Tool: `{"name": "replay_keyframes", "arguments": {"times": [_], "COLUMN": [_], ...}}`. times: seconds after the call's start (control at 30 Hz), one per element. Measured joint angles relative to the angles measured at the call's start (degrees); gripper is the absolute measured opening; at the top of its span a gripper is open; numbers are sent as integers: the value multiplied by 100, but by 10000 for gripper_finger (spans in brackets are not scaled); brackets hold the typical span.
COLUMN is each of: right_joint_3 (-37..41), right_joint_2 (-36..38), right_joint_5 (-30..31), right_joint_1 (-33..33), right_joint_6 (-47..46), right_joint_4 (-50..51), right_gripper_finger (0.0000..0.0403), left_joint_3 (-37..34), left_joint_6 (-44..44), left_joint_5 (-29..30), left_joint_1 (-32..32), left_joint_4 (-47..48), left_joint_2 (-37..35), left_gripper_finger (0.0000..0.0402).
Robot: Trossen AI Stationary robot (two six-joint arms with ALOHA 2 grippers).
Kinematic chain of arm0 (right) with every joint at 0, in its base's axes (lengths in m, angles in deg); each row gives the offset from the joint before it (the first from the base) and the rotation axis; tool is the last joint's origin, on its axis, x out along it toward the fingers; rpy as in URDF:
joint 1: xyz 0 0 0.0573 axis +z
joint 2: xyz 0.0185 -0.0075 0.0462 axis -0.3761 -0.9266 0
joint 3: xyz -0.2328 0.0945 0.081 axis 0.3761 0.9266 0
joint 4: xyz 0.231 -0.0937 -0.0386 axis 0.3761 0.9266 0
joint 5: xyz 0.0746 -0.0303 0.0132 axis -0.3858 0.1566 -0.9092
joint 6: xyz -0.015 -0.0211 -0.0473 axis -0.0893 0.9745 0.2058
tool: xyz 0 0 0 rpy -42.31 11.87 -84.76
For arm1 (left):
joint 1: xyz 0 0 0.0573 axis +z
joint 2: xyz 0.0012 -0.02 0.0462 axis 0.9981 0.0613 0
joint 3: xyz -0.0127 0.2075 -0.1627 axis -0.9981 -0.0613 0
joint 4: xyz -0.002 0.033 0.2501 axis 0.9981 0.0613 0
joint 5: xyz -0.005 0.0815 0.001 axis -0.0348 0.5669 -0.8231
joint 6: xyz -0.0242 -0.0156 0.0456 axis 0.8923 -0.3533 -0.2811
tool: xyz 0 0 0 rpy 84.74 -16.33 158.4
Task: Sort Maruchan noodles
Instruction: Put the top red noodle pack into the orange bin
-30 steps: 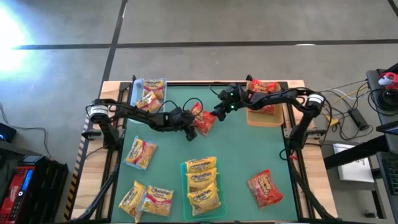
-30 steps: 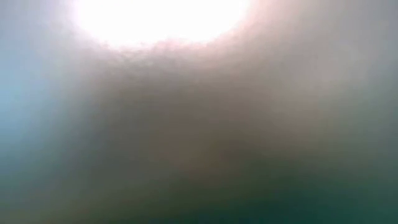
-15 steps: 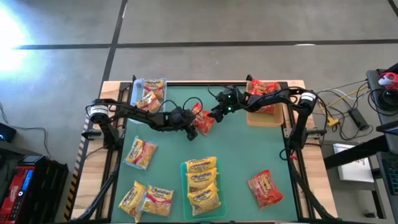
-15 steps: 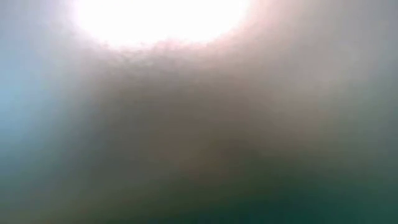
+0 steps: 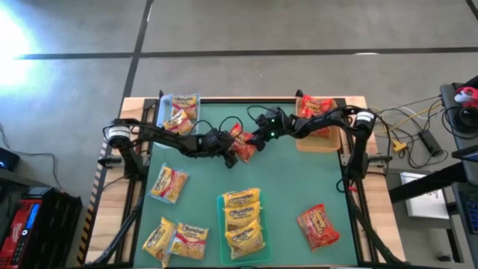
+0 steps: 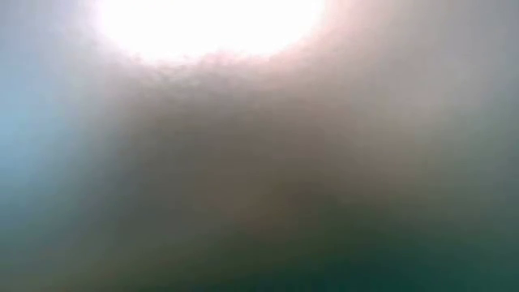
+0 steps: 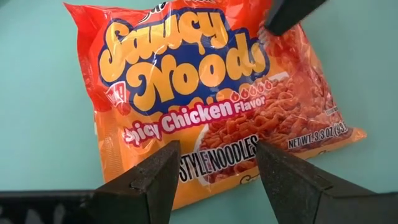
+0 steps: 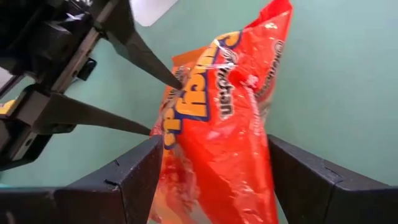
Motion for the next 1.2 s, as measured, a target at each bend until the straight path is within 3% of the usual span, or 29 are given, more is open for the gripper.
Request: {"name": "replay_keyframes", "arguments": {"times": [0.77, 1.2], "right_joint_3": [0, 0], "right_joint_2": [-83, -83], "right_joint_5": [28, 7], "right_joint_1": [255, 281], "right_joint_6": [49, -52], "right_joint_4": [-112, -59], "right_gripper_finger": [242, 153], "left_joint_3": [2, 2], "left_joint_6": [-71, 99], "left_joint_5": [4, 3], "left_joint_1": [-2, -4], "left_joint_4": [-288, -379], "left_joint_2": [0, 0], "left_gripper_finger": [196, 196]}}
